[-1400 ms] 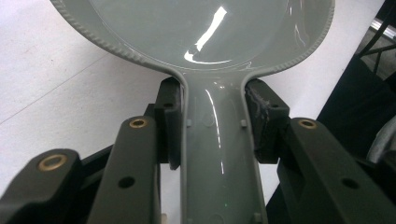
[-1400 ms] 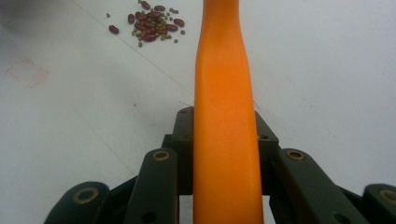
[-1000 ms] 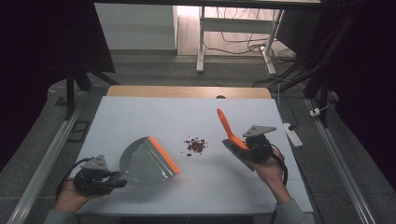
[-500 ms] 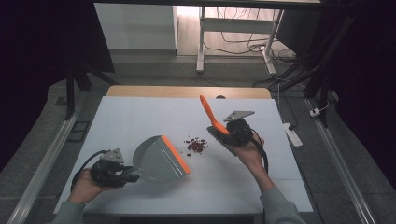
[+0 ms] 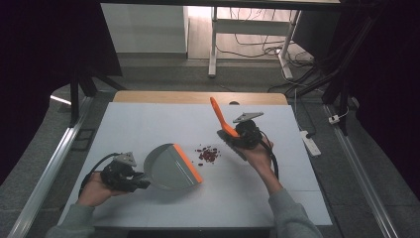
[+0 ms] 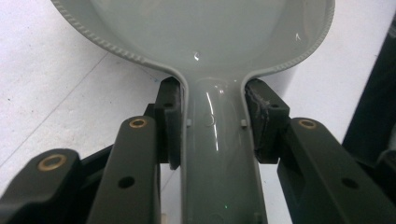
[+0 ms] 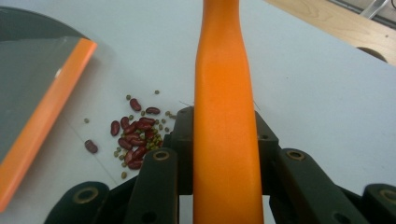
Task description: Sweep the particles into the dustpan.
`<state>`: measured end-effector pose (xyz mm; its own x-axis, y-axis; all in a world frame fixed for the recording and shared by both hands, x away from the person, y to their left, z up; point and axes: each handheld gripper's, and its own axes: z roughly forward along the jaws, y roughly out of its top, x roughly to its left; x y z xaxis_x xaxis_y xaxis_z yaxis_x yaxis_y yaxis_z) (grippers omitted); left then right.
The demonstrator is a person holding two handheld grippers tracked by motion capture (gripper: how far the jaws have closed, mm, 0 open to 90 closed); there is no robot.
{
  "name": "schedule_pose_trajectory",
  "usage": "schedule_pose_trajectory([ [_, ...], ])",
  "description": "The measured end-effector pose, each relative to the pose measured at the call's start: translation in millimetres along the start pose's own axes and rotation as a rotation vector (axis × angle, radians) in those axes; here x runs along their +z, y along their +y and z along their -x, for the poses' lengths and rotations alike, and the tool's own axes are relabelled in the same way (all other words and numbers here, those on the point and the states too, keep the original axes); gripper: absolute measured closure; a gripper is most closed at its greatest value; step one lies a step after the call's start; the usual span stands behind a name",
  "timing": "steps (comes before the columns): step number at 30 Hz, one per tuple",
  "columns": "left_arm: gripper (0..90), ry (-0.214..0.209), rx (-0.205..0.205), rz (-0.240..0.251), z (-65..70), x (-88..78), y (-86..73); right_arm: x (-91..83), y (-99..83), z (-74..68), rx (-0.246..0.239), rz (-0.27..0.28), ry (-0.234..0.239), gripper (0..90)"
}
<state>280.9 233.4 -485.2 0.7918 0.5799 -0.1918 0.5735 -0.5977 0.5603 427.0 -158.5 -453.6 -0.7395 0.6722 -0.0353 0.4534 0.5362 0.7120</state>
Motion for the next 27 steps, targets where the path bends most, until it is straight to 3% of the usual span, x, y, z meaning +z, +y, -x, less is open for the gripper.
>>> schedule_pose_trajectory([
  [9,61.8,0.008,0.011,-0.02,3.4,3.8,0.6,21.6,4.3,-6.4,-0.027,-0.031,0.002,70.5],
  [16,61.8,0.016,0.007,-0.041,3.2,7.3,1.2,23.4,3.4,-5.6,-0.019,-0.027,-0.003,70.5],
  [27,61.8,-0.009,0.008,-0.052,-4.4,12.4,4.4,30.4,7.1,-8.0,-0.015,-0.009,-0.033,70.6],
])
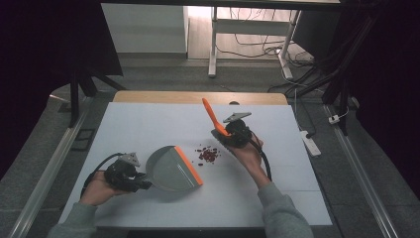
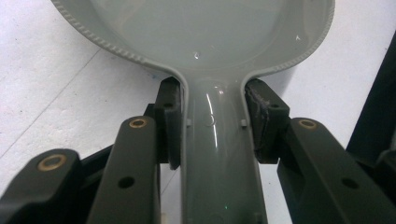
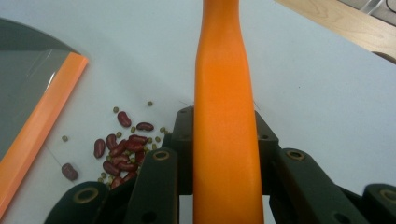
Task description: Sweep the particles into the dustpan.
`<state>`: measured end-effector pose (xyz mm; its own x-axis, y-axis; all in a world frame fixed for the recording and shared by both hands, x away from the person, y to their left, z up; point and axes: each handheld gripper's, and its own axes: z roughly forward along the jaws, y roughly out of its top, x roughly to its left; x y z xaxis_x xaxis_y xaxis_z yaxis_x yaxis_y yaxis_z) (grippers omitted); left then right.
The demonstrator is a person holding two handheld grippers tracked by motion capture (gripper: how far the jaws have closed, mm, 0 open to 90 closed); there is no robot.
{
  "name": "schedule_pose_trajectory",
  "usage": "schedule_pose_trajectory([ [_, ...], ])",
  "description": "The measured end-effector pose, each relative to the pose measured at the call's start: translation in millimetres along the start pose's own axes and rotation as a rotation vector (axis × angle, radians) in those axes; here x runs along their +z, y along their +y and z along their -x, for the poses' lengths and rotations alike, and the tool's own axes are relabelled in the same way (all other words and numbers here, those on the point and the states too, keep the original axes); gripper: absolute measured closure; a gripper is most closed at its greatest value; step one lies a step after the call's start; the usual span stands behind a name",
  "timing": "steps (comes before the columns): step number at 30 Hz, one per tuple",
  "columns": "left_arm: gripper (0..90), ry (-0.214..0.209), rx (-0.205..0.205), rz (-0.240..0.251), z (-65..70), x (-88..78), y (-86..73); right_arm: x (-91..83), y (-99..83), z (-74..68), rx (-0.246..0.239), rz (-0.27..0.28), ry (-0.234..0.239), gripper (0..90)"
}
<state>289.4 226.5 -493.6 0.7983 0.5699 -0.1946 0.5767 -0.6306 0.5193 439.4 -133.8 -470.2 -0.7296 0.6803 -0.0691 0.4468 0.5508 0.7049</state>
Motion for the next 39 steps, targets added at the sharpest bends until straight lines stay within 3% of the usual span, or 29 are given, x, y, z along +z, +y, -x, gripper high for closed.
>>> schedule_pose_trajectory([
  [6,61.8,-0.004,0.002,-0.006,0.9,2.9,1.2,9.7,3.5,-0.2,0.007,-0.022,-0.029,70.6],
  [19,61.9,-0.008,0.011,-0.008,3.3,6.7,3.3,36.1,7.1,-4.5,-0.009,-0.063,-0.033,70.6],
  [39,61.8,-0.003,0.01,-0.008,6.4,7.6,4.2,45.7,11.6,-34.9,-0.043,-0.06,0.044,70.6],
])
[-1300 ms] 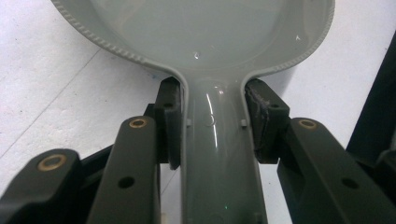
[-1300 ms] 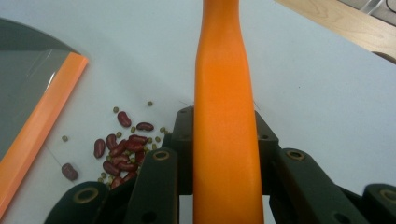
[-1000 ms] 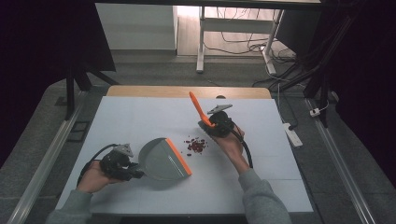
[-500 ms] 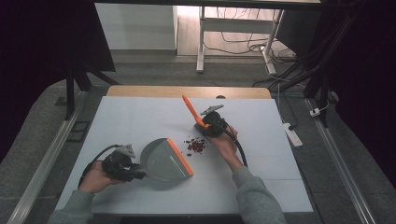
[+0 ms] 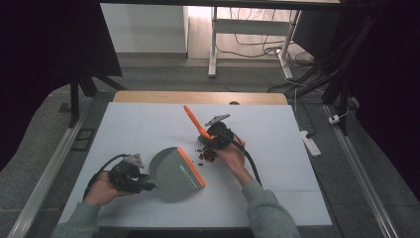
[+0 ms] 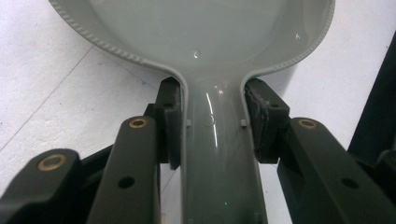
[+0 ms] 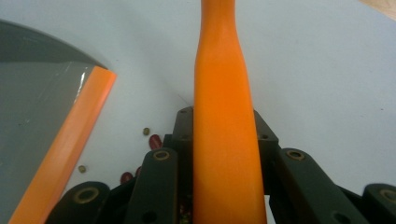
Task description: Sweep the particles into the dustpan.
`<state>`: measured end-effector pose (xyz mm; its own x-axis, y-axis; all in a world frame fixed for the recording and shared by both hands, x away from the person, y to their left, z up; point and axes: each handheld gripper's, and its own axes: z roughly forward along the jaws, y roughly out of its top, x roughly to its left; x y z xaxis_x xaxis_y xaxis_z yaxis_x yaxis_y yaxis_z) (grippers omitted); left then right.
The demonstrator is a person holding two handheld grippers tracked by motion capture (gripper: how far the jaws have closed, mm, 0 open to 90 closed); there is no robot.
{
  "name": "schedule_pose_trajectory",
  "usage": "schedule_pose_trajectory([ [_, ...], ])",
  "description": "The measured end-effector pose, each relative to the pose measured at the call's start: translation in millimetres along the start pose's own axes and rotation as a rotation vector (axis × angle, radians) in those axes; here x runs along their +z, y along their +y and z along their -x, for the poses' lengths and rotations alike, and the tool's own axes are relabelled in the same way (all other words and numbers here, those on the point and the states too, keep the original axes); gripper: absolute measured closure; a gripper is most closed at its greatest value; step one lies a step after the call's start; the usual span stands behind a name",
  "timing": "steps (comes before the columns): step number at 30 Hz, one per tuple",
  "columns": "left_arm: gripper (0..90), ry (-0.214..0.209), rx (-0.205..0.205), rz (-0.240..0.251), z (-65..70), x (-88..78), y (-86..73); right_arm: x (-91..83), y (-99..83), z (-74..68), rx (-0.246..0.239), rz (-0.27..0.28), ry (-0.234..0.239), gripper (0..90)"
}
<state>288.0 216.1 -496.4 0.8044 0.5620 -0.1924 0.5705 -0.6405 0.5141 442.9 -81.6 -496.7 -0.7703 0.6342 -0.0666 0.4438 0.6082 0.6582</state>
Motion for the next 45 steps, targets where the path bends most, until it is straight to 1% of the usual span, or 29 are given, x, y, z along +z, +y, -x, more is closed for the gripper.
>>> schedule_pose_trajectory([
  [4,61.8,0.001,0.005,-0.001,0.6,0.5,0.4,1.1,0.4,-6.9,-0.002,0.004,0.0,70.6],
  [6,61.8,0.0,0.007,-0.002,0.5,0.8,0.5,0.9,0.6,-9.8,-0.015,0.003,-0.001,70.7],
  [9,61.8,-0.001,0.006,0.0,0.3,1.0,0.6,0.6,0.4,-13.1,-0.013,0.004,0.012,70.7],
  [13,61.8,0.0,0.005,0.001,0.8,1.2,0.8,1.1,0.8,-18.0,-0.014,0.005,0.014,70.6],
  [15,61.8,-0.002,0.005,0.0,0.8,1.5,1.0,1.1,1.1,-20.5,-0.007,0.005,0.029,70.7],
  [18,61.8,-0.002,0.004,0.001,1.1,1.7,1.1,1.4,1.9,-26.2,-0.023,0.002,0.031,70.6],
  [20,61.8,-0.001,0.004,0.001,1.1,1.8,1.1,1.6,2.1,-29.0,-0.025,0.005,0.043,70.6],
  [22,61.8,-0.003,0.004,0.002,1.0,1.8,1.0,1.8,2.1,-32.0,-0.03,0.007,0.044,70.6],
  [29,61.8,-0.001,0.002,0.001,1.4,1.8,1.1,2.7,2.6,-37.5,-0.034,0.013,0.047,70.6],
  [32,61.8,-0.001,0.001,0.002,1.4,1.9,1.0,2.5,2.7,-38.6,-0.028,0.012,0.05,70.6],
  [35,61.8,0.0,-0.001,0.003,1.5,1.8,1.0,2.5,2.4,-40.4,-0.014,0.016,0.073,70.6],
  [38,61.8,0.0,-0.003,0.005,1.7,1.7,0.5,3.1,3.1,-45.8,-0.014,0.019,0.081,70.6],
  [43,61.8,-0.001,-0.005,0.005,1.9,1.4,-0.6,5.2,6.1,-55.1,-0.036,0.017,0.093,70.6],
  [45,61.8,-0.002,-0.005,0.007,2.0,1.6,-1.2,5.7,6.8,-58.4,-0.034,0.019,0.095,70.6],
])
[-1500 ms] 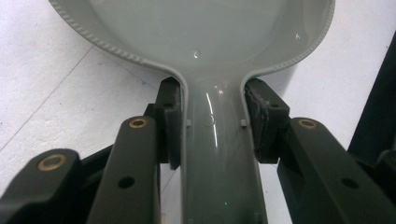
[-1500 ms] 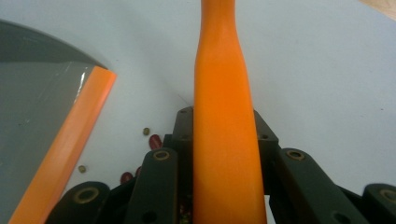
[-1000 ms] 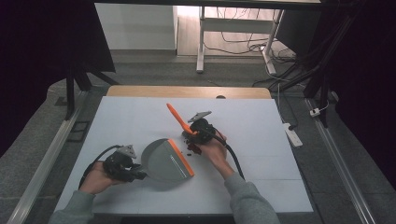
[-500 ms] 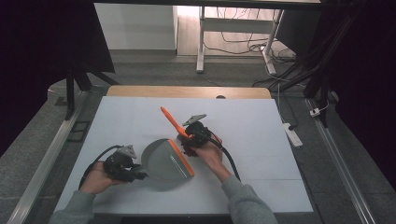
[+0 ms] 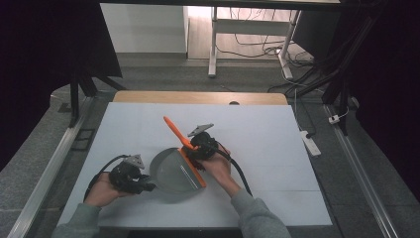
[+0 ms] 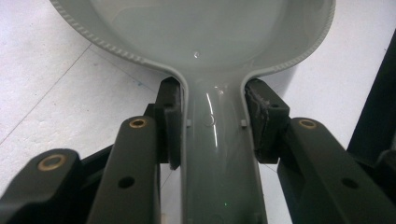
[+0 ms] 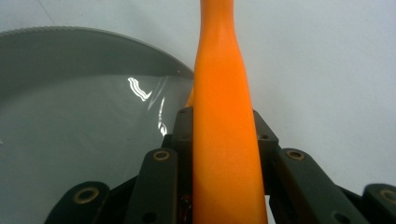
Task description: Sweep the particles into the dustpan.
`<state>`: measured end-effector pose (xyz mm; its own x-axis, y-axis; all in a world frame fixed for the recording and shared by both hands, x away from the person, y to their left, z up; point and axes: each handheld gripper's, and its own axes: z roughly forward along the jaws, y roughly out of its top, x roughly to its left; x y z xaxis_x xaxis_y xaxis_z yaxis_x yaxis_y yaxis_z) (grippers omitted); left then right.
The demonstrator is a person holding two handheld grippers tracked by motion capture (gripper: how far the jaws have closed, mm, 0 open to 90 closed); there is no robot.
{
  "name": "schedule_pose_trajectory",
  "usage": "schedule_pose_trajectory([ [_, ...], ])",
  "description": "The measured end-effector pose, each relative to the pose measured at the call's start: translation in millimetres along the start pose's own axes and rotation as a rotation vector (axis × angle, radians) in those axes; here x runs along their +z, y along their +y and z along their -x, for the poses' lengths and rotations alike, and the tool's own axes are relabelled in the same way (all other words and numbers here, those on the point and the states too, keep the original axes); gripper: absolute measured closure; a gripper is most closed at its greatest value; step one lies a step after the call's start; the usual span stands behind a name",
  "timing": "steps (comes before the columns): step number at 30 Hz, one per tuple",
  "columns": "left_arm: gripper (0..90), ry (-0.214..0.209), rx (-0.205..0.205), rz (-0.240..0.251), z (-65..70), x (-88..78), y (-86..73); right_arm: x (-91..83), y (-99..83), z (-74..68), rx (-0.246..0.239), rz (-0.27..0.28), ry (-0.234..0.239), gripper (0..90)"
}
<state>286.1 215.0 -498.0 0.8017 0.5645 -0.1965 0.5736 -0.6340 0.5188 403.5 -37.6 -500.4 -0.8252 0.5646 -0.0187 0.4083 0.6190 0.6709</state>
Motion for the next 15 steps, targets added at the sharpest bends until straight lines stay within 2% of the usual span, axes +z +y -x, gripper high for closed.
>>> schedule_pose_trajectory([
  [5,61.8,-0.001,-0.004,0.002,0.0,0.0,-2.2,0.4,0.8,-4.9,0.003,0.011,0.001,70.6],
  [15,61.8,-0.003,-0.007,-0.003,-0.6,1.9,-3.6,0.1,4.4,-19.6,0.003,0.051,0.049,70.6],
])
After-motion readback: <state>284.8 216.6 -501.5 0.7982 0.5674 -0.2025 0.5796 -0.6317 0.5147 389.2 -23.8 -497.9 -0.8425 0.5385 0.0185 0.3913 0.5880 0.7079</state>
